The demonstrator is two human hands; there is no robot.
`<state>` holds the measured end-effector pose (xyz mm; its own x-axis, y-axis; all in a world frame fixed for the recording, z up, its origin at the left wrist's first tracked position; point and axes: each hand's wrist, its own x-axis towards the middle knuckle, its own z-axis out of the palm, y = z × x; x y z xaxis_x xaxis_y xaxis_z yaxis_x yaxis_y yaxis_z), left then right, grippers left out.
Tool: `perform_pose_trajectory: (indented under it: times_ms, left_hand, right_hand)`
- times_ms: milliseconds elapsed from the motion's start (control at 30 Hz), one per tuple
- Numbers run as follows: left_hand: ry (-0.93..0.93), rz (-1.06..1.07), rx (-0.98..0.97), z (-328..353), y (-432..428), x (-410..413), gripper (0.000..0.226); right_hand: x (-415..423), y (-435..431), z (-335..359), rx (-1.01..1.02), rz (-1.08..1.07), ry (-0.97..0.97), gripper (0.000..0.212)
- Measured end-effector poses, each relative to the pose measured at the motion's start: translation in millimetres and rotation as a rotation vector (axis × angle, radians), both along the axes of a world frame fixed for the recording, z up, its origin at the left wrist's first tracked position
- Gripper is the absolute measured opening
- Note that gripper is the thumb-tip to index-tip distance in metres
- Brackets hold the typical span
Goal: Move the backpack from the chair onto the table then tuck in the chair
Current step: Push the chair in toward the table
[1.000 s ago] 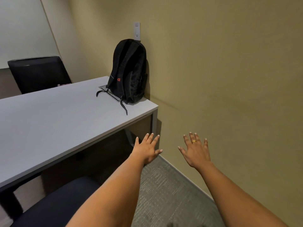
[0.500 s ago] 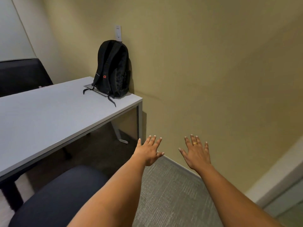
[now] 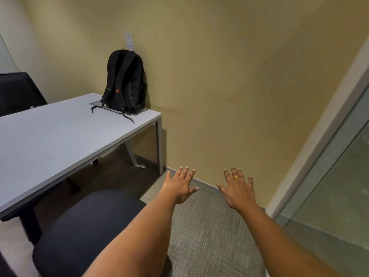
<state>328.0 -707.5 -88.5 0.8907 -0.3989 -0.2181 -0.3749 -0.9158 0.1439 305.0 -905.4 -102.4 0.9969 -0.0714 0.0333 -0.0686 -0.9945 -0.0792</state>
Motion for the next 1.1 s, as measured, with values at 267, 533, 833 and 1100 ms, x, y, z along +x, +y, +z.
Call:
perform_pose_trajectory:
  times_ms: [267, 533, 833, 1100]
  left_hand:
    - [-0.039, -0.153, 0.040, 9.8, 52.6, -66.6, 0.068]
    - [-0.092, -0.229, 0.085, 22.6, 108.0, -123.6, 0.067]
    - [-0.170, -0.237, 0.051, 48.5, 158.0, -189.6, 0.067]
    - [-0.268, -0.183, 0.093, 78.8, 243.7, -260.2, 0.067]
  right_hand:
    - [-95.6, 71.2, -0.6, 0.030, -0.142, -0.010, 0.064]
    - [-176.9, 147.8, 8.7, 0.016, -0.223, -0.034, 0.064]
    - [-259.4, 205.6, 28.0, -0.005, -0.248, -0.097, 0.064]
    - [-339.2, 285.2, 40.2, 0.001, -0.256, -0.130, 0.064]
